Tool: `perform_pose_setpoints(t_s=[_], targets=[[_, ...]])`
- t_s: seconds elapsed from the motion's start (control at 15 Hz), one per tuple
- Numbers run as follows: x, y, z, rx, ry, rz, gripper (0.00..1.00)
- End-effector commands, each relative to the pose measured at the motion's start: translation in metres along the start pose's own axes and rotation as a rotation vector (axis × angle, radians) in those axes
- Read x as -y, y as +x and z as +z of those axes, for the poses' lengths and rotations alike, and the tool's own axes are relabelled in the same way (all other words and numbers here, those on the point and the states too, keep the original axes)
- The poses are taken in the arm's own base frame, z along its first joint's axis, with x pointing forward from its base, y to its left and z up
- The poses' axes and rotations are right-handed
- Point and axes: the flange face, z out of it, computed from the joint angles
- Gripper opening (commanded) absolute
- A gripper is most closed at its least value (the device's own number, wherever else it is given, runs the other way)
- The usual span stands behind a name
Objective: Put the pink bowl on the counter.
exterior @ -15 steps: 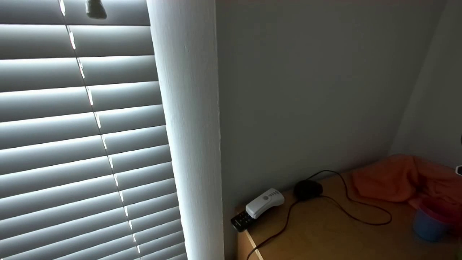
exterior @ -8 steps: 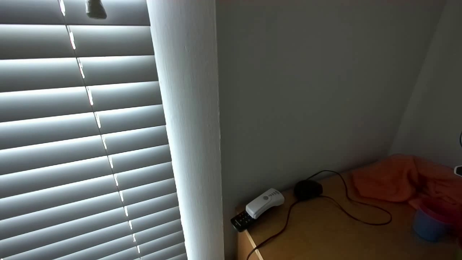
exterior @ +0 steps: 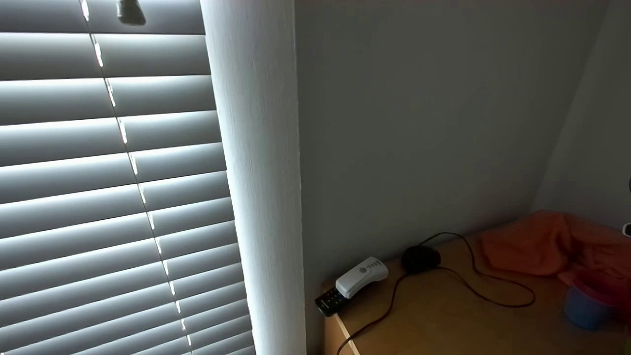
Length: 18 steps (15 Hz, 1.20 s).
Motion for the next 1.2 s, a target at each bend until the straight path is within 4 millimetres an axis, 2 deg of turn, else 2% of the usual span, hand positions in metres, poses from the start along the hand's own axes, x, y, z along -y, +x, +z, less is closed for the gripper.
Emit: perform_pose_setpoints(t_s=[0.0,0.2,0.4,0.8,0.93,1.13], targets=[[0.004,-0.006,-0.012,0.046,0.024,0.053,0.01],[0.006,-0.006,-0.019,0.050,0.026,0.103,0.01],[0.003,0.003,-0.021,-0.016,0.008,0.224,0.01],[0.010,0.015,-0.014,-0.016,0.027,0.328,0.01],[0.012,0.016,-0.012,-0.003,0.030,0.344,0.01],[0.019,0.010,-0.021,0.001,0.021,0.366,0.01]])
